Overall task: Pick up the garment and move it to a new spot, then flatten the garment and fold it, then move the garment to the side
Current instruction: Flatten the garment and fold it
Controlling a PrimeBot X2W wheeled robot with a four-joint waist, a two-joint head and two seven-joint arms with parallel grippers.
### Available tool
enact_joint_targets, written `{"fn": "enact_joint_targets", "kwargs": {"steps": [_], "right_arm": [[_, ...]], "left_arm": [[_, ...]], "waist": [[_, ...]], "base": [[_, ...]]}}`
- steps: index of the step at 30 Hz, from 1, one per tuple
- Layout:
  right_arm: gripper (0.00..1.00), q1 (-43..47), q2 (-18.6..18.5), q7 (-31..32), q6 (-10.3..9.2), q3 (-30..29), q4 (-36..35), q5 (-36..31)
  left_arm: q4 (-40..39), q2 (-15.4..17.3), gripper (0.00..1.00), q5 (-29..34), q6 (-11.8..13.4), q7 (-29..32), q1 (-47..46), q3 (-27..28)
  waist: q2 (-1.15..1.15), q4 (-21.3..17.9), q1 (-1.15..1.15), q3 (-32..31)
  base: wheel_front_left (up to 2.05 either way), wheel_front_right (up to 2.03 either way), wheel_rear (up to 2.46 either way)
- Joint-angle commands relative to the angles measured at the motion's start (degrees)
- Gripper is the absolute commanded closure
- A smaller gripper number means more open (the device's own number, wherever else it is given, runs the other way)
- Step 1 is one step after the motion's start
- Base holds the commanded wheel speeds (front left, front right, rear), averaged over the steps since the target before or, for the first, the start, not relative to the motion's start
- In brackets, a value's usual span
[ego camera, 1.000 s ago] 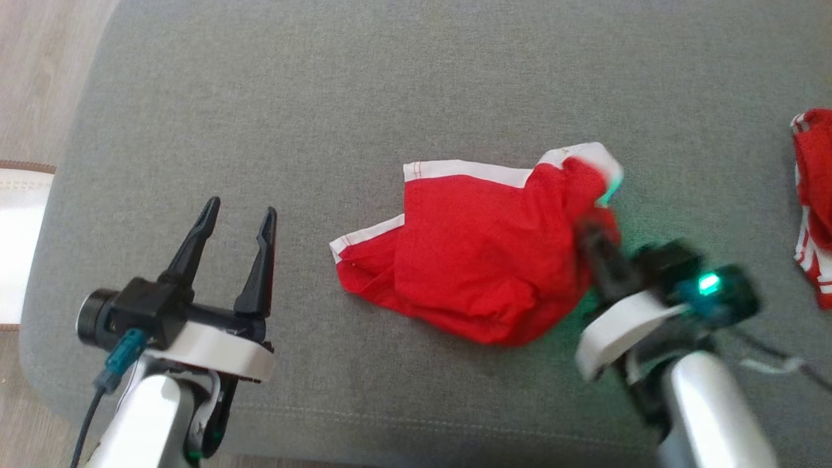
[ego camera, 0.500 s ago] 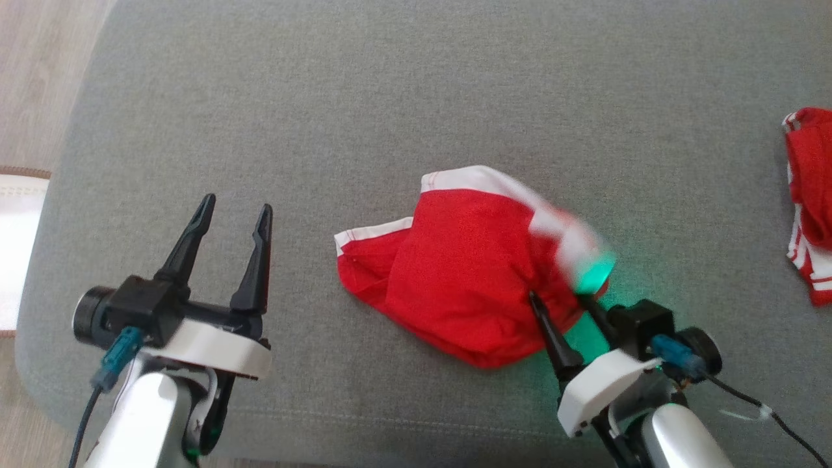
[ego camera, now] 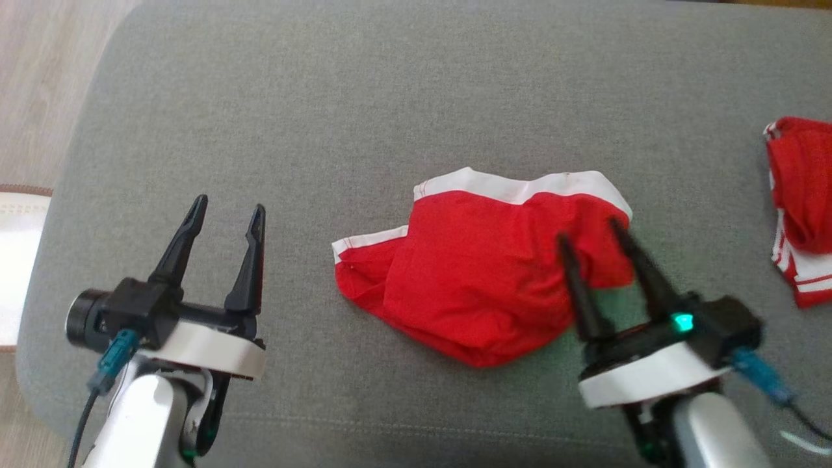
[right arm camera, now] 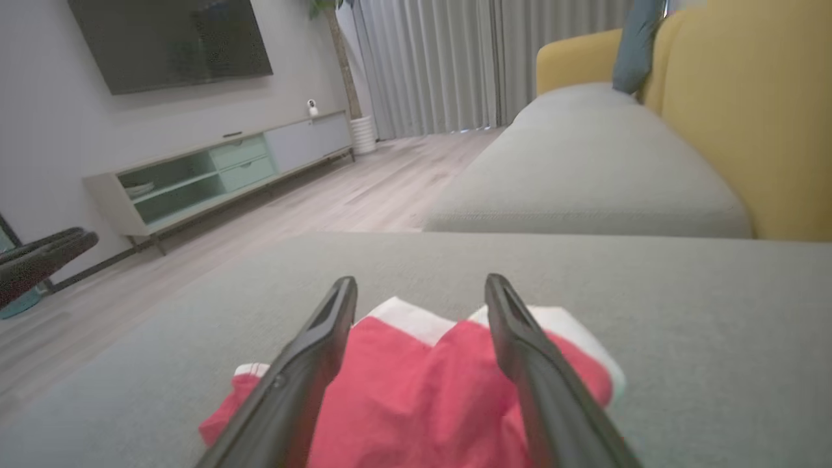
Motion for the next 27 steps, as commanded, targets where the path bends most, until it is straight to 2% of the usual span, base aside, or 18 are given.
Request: {"fn": "enact_joint_targets", "kwargs": {"steps": [1,13,27], "right_arm": [[0.0,-0.65,-0.18,-0.68,-0.04,-1.02,-2.97,0.14],[0.0,2.72,-0.18,0.39,-0.04,-13.57,-3.8,0.28],[0.0,5.78,-0.18,0.18,-0.04,-13.8,-3.31,1.59]], "left_arm": [[-2.05,0.93,0.0,0.58,0.32,-0.51,-0.69,2.74],[-2.52,0.92,0.0,1.47,0.57,-0.51,0.99,2.87],[-3.13,1.83,0.0,1.9,0.69,-0.51,1.19,3.08]], "waist": [[0.0,-0.15,0.0,-0.59],[0.0,-0.06,0.0,-2.94],[0.0,-0.44,0.0,-2.95]], "base": [[0.0,0.0,0.0],[0.0,0.0,0.0],[0.0,0.0,0.0]]}}
